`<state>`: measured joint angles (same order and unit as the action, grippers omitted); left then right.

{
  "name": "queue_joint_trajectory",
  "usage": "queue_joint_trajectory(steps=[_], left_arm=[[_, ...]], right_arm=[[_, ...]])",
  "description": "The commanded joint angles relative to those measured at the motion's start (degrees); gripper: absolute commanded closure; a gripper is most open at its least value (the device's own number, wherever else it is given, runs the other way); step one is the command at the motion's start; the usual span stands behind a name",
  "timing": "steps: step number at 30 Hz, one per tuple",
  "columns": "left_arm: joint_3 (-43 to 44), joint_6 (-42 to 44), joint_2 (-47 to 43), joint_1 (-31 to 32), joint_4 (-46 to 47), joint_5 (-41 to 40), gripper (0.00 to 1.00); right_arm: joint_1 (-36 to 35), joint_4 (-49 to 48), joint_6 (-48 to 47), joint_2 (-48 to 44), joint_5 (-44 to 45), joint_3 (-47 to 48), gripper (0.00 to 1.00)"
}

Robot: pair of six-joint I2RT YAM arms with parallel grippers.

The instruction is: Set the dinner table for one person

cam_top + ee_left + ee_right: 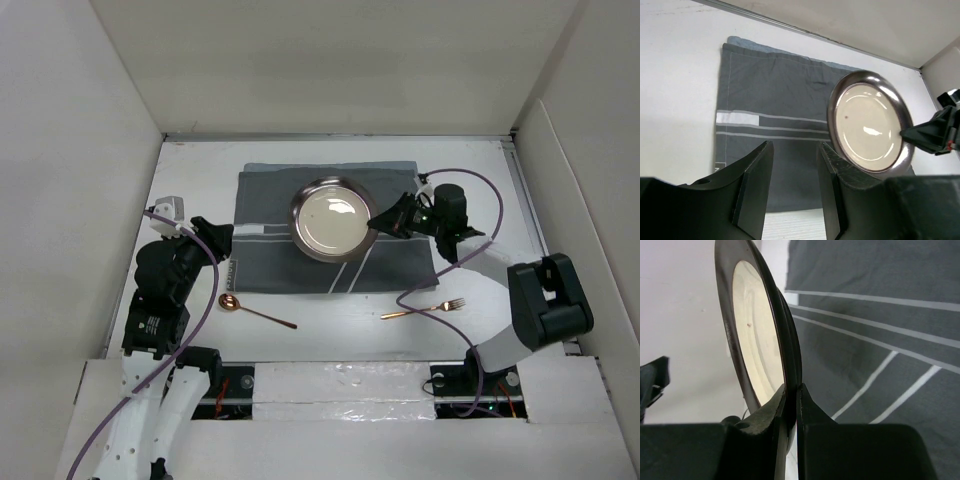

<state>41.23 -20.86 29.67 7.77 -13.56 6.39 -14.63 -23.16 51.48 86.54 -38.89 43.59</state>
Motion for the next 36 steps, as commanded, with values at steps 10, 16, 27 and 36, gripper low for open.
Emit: queue_joint_trajectory(steps=[10,16,27,36], left_arm=[[1.83,0.21,0.39,-0.21,1.87,0.02,0.63],[1.66,0.3,0.56,-0.21,2.05,0.64,0.63],[1.57,0.38,0.48,-0.21,1.87,0.64,0.63],[1.66,0.3,0.3,-0.21,1.7,0.2,0.63]], right_arm=[[-1.19,-4.36,-1.65,9.26,0.31,9.93,1.0],[-2.24,-4.35,-1.56,12.5,0.31,11.77,1.0],[-2.24,-3.92,-0.86,21.38,1.63,12.39,0.91],[-1.19,6.52,-7.36,18.4,6.45,13.01,0.45]])
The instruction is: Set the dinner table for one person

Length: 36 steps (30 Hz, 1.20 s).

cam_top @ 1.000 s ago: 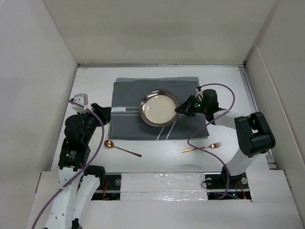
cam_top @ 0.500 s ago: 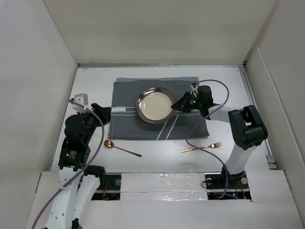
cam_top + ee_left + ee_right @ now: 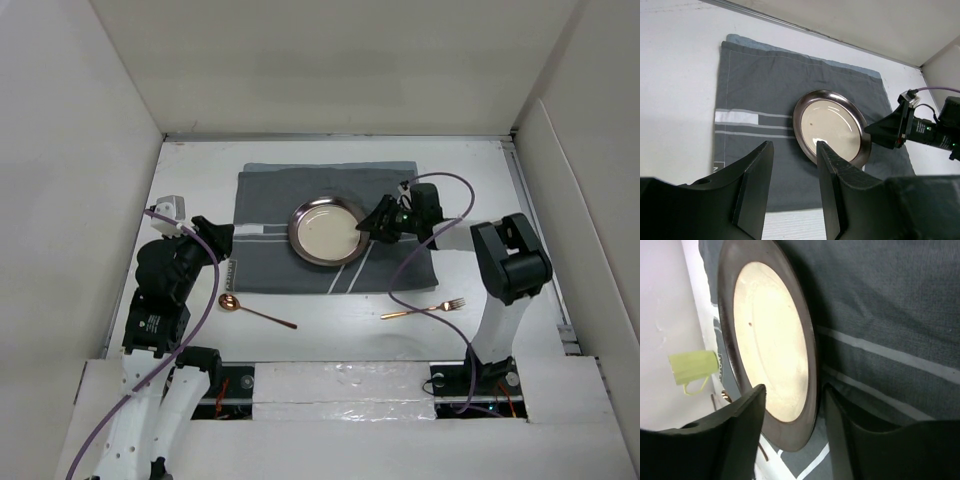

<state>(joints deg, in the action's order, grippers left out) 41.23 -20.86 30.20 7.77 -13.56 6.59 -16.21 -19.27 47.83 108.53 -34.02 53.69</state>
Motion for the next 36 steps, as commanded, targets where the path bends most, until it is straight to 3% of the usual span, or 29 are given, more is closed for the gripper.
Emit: queue_joint_trajectory(steps=[1,9,10,11,13,14,15,16,20,22,23,25,28,29,32,36], left_arm=[[1.74,0.3,-0.4,-0.21,1.78,0.0,0.63],[2.8,-1.02,-0.23,-0.21,3.28,1.49,0.63],[3.32,-1.2,-0.05,-0.21,3.54,1.84,0.64],[4.89,-1.46,0.04,-0.21,4.15,2.8,0.72],[6.92,-2.08,0.3,-0.21,4.59,3.69,0.86],[9.37,-2.08,0.3,-0.21,5.12,3.43,0.99],[10.87,-2.43,0.39,-0.21,5.21,2.56,1.0],[14.45,-2.69,0.39,-0.21,4.86,1.07,1.0],[23.42,-4.01,-1.19,-0.21,4.24,-1.05,1.0],[26.43,-5.58,-2.41,-0.21,4.42,-1.41,0.9],[29.4,-6.03,-2.77,-0.21,4.33,-1.06,0.8],[31.62,-6.82,-4.08,-0.21,4.25,0.52,0.7],[33.56,-8.84,-6.1,-0.21,4.95,3.6,0.58],[34.26,-9.45,-6.72,0.31,4.43,4.21,0.55],[34.97,-10.16,-8.83,0.32,3.28,4.57,0.5],[35.5,-11.56,-9.8,0.32,3.28,6.5,0.49]], right_arm=[[0.39,3.87,-4.58,-4.89,2.55,2.91,0.43],[1.44,16.97,-15.48,-17.9,19.33,3.35,0.41],[1.44,17.33,-16.19,-19.92,20.47,3.18,0.47],[0.31,17.25,-17.93,-23.42,21.62,3.0,0.69],[-2.41,15.06,-19.79,-26.51,20.93,2.91,0.91],[-6.95,13.57,-21.19,-27.83,20.75,2.65,1.0],[-9.87,11.64,-22.33,-29.76,20.84,2.91,1.0],[-15.99,9.62,-23.82,-29.95,21.18,3.69,1.0],[-27.89,5.04,-25.77,-27.42,24.69,5.72,1.0],[-35.1,2.4,-25.42,-22.7,26.19,8.79,1.0],[-37.38,1.35,-25.33,-20.49,27.5,10.1,0.97],[-43.19,1.24,-25.6,-12.7,28.92,16.77,0.92],[-49.77,5.02,-26.74,-4.76,35.4,28.52,0.74],[-50.76,5.72,-26.74,0.14,37.6,31.18,0.61],[-52.7,9.59,-25.96,9.64,38.06,42.7,0.43],[-55.86,18.97,-25.42,20.8,40.52,58.16,0.31]])
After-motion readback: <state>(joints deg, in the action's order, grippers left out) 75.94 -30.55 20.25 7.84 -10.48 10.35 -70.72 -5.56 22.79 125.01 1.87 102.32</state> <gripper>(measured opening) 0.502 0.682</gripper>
